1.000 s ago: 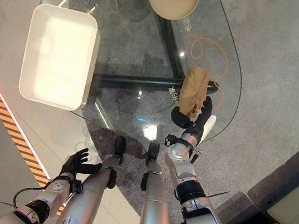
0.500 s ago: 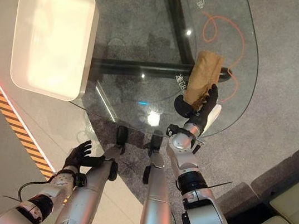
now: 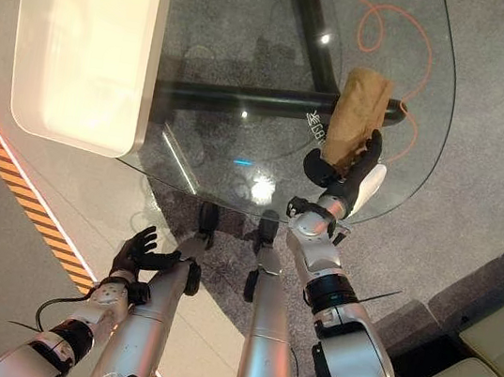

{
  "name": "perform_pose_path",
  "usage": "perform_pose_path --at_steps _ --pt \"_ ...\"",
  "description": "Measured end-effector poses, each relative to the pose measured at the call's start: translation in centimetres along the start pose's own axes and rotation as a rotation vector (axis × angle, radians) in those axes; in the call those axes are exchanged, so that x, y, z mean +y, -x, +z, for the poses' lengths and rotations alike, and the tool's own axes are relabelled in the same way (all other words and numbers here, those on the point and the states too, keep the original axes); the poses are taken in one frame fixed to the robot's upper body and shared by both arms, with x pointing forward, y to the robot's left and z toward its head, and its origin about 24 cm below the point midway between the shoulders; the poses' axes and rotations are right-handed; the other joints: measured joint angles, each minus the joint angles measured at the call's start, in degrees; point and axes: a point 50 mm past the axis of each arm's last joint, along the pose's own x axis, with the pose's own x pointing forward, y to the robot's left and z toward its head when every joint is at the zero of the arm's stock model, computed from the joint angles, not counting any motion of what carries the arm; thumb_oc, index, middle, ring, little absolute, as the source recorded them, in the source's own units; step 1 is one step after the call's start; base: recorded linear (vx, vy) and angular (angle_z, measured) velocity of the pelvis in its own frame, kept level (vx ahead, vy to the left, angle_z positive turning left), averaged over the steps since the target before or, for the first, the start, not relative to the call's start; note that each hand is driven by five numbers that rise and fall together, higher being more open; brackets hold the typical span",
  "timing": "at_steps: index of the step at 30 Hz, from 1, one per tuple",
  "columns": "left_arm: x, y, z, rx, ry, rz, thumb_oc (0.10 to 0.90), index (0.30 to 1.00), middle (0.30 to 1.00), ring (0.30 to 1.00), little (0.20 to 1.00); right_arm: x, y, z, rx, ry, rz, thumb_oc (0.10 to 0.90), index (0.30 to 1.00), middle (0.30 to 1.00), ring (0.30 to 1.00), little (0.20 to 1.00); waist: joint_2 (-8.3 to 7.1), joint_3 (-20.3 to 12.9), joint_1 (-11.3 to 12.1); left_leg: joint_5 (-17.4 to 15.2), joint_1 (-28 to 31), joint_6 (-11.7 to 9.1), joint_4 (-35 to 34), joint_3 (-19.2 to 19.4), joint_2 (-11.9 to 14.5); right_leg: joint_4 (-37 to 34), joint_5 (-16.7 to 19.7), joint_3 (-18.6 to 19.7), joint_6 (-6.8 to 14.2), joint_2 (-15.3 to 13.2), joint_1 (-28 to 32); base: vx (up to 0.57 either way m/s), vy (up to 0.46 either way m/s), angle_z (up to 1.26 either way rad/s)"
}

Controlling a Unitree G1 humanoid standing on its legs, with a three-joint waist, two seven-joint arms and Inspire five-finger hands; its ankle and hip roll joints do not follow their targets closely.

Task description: Wipe the table with a cloth and put it in the basket.

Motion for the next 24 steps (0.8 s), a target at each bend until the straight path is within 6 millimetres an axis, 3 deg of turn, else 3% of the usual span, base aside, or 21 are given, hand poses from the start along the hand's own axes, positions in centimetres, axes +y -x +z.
perform_pose_path --at_steps 6,7,9,10,18,24 --pt "-0.1 -0.2 0.7 -0.020 0.012 -0.002 0.800 0.900 0.900 0.900 0.900 -0.1 -0.6 1.0 -0.010 0.015 -0.056 0.800 0.900 0.900 0.900 0.900 -0.03 -0.01 -0.05 -0.07 -2.16 0.16 1.37 -0.23 -0.20 1.15 -0.25 0.01 -0.11 -0.17 -1.98 0.02 0.007 0.02" --pt "-0.1 -0.2 0.8 -0.023 0.014 -0.002 0.800 0.900 0.900 0.900 0.900 -0.1 -0.6 1.0 -0.012 0.015 -0.058 0.693 0.808 0.808 0.808 0.793 -0.04 -0.02 -0.07 -0.15 -2.55 0.24 1.73 -0.26 -0.20 1.36 -0.28 0.00 -0.09 -0.19 -2.24 0.00 0.000 0.00" --pt "-0.1 -0.3 1.0 -0.032 0.019 -0.003 0.800 0.900 0.900 0.900 0.900 0.0 -0.8 1.3 -0.016 0.021 -0.072 0.262 0.439 0.439 0.439 0.362 -0.06 -0.03 -0.06 -0.13 -3.17 0.23 1.83 -0.31 -0.28 1.44 -0.28 0.01 -0.07 -0.24 -2.78 0.00 0.000 0.00" --pt "-0.1 -0.3 1.1 -0.033 0.022 -0.002 0.800 0.900 0.900 0.900 0.900 -0.1 -0.9 1.4 -0.017 0.025 -0.078 0.100 0.300 0.300 0.300 0.200 -0.06 -0.03 -0.03 -0.10 -3.36 0.19 1.84 -0.34 -0.32 1.46 -0.28 0.00 -0.06 -0.28 -2.95 0.00 0.000 0.00" --pt "-0.2 -0.4 1.6 -0.055 0.045 -0.006 0.800 0.900 0.900 0.900 0.900 -1.7 -2.4 2.1 -0.056 0.063 -0.129 0.100 0.300 0.300 0.300 0.200 -0.08 -0.04 0.07 -0.11 -5.19 0.20 2.80 -0.64 -0.61 2.47 -0.43 -0.01 0.12 -0.53 -4.66 0.00 0.000 0.00" --pt "-0.2 -0.4 1.6 -0.054 0.045 -0.006 0.800 0.900 0.900 0.900 0.900 -1.6 -2.7 2.3 -0.051 0.072 -0.130 0.100 0.300 0.300 0.300 0.200 -0.08 -0.04 0.04 -0.11 -5.19 0.21 2.81 -0.79 -0.53 2.60 -0.41 -0.12 0.11 -0.45 -4.66 0.00 0.000 0.00"
